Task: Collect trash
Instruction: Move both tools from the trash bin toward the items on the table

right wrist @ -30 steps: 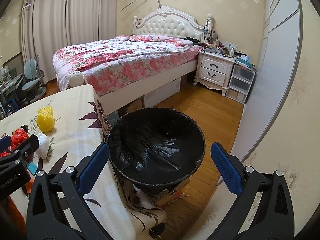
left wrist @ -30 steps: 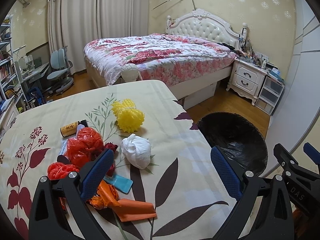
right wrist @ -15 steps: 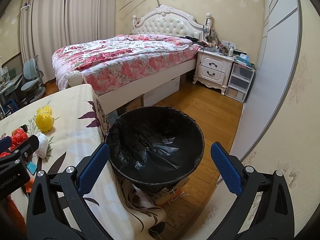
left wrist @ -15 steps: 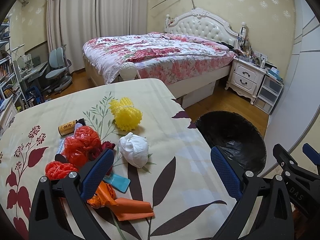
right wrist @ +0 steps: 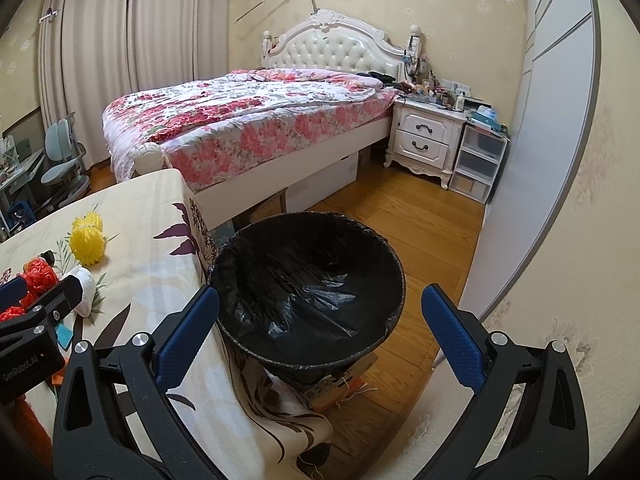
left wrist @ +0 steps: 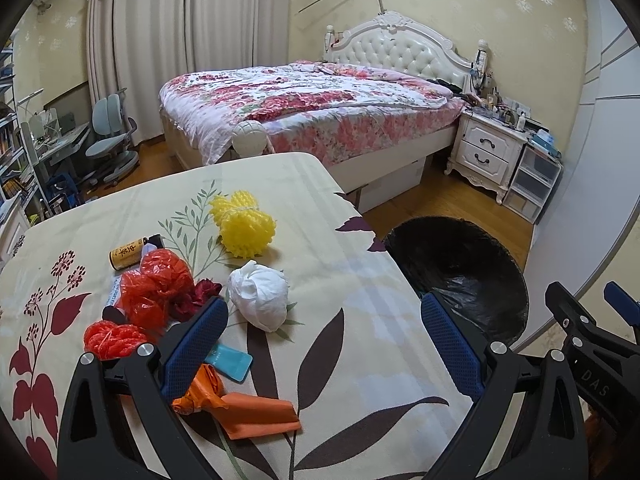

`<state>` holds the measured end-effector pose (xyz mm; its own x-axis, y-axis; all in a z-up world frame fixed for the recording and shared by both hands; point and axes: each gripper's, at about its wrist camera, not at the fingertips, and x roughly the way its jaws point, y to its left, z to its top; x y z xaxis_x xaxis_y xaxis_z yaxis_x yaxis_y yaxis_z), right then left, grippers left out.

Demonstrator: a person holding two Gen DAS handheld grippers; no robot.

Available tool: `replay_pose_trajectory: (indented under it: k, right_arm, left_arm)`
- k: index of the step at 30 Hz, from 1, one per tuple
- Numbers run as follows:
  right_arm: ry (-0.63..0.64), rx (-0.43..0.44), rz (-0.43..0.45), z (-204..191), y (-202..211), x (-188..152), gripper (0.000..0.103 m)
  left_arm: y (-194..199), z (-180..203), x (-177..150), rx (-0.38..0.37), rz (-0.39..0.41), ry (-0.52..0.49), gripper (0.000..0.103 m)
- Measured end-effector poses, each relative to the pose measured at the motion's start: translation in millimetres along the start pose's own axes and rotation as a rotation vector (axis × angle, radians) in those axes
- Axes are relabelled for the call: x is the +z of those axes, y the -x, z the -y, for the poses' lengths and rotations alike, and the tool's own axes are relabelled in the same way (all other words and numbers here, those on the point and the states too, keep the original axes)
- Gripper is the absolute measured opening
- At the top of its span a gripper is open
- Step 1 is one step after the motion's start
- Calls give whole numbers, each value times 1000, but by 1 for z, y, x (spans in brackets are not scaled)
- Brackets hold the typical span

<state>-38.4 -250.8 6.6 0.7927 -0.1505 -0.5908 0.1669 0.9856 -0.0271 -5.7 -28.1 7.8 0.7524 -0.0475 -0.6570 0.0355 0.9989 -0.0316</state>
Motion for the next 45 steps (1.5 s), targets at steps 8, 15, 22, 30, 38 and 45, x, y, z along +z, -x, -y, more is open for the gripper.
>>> replay_pose_trajectory:
  k: [8,15,22,30,38,45]
  right_arm:
    - [-6,-1,-3,5,1,-1,99]
    - [-10,-7,-14,8,1,-3,99]
    - [-12,12,-24,3,0,-2,99]
    - [17,80,-62,-21,-3,-6,79]
    - [73,167,-68,-58,5,-10,78]
    - [135,246,-89,-97,11,-17,78]
  left_arm:
    - [-1,3,0,-5,-3,-2,97]
    - [-2,6,-1,-5,-11,-2,96]
    - [2,0,-3,7,-5,-1,89]
    - [13,-36,-11,51,-14,24,85]
    - [26,-92,-34,157,-48,79,78]
    - [29,-142,-63,235,-119,168,72]
